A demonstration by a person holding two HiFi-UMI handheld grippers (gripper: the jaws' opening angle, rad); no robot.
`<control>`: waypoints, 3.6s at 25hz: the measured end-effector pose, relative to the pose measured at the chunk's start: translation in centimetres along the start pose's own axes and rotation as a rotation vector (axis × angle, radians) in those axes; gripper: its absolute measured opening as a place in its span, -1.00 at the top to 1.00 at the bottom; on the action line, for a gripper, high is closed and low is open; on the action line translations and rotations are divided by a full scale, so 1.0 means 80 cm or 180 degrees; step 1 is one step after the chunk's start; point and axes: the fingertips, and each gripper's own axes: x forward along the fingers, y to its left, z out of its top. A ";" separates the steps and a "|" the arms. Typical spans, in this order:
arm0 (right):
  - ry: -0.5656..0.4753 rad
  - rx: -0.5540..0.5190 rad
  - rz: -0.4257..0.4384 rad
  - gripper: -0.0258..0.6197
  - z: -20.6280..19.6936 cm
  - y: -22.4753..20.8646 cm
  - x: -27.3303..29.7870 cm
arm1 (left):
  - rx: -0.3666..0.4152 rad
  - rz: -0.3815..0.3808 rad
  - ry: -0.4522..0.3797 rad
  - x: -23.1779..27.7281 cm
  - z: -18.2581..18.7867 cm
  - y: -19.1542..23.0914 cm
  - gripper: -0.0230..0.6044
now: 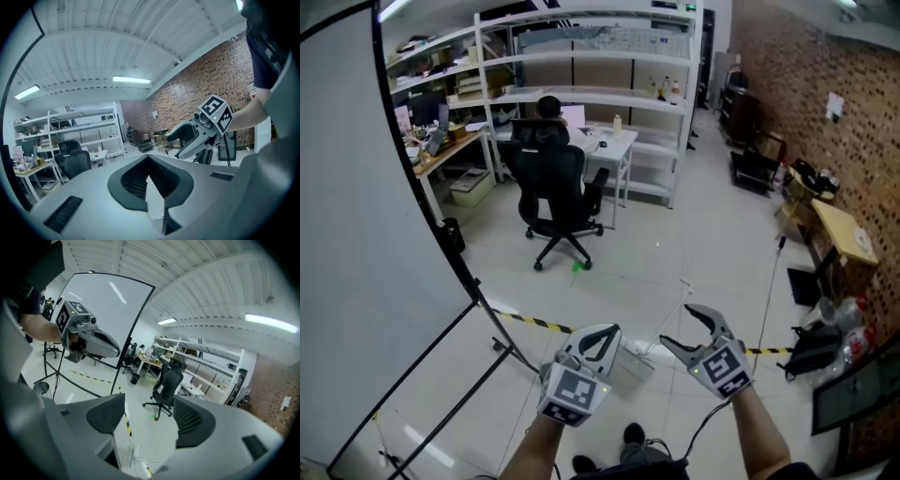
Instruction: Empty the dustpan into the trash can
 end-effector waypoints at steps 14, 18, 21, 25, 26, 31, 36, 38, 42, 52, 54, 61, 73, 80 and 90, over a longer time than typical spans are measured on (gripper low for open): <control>-0.0281 -0.0106 -0.0179 -0.04 0.032 0.010 -0.087 | 0.0148 -0.0124 -0.0404 -0.015 0.070 -0.058 0.93; -0.0538 -0.0026 -0.0179 0.13 0.029 -0.007 -0.137 | 0.0242 -0.0062 -0.0384 0.001 0.091 -0.099 0.93; -0.0577 -0.0086 -0.0102 0.28 0.009 -0.021 -0.175 | 0.0214 -0.0042 -0.0438 0.021 0.109 -0.139 0.93; -0.0659 -0.0074 -0.0056 0.59 -0.024 -0.034 -0.222 | 0.0255 -0.0050 -0.0429 0.046 0.118 -0.201 0.93; -0.0672 -0.0067 -0.0065 0.70 -0.033 -0.038 -0.233 | 0.0261 -0.0052 -0.0428 0.052 0.119 -0.216 0.93; -0.0711 0.0003 0.0022 0.90 -0.068 -0.057 -0.275 | 0.0252 -0.0039 -0.0387 0.075 0.128 -0.272 0.93; -0.0788 0.0057 0.0086 0.90 -0.080 -0.059 -0.301 | 0.0272 -0.0033 -0.0311 0.075 0.131 -0.307 0.93; -0.0813 0.0087 0.0125 0.90 -0.083 -0.053 -0.306 | 0.0277 -0.0016 -0.0287 0.069 0.129 -0.315 0.93; -0.0826 0.0150 0.0206 0.90 -0.087 -0.042 -0.310 | 0.0282 0.0058 -0.0237 0.055 0.126 -0.320 0.93; -0.0792 0.0171 0.0307 0.90 -0.064 -0.005 -0.303 | 0.0234 0.0069 -0.0232 0.014 0.122 -0.307 0.93; -0.0758 0.0140 0.0288 0.90 -0.057 0.002 -0.300 | 0.0217 0.0052 -0.0256 0.005 0.125 -0.303 0.93; -0.0687 0.0096 0.0248 0.90 -0.021 0.039 -0.294 | 0.0037 -0.0050 -0.0169 -0.043 0.112 -0.286 0.93; -0.0646 -0.0056 0.0374 0.90 0.034 0.121 -0.285 | -0.0240 0.0011 -0.0241 -0.131 0.086 -0.255 0.93; -0.0513 -0.0069 0.0262 0.90 0.026 0.136 -0.304 | -0.0237 -0.0116 -0.0374 -0.144 0.088 -0.268 0.93; -0.0228 0.0023 0.0024 0.90 -0.002 0.140 -0.347 | -0.0373 -0.0415 -0.0535 -0.143 0.094 -0.303 0.93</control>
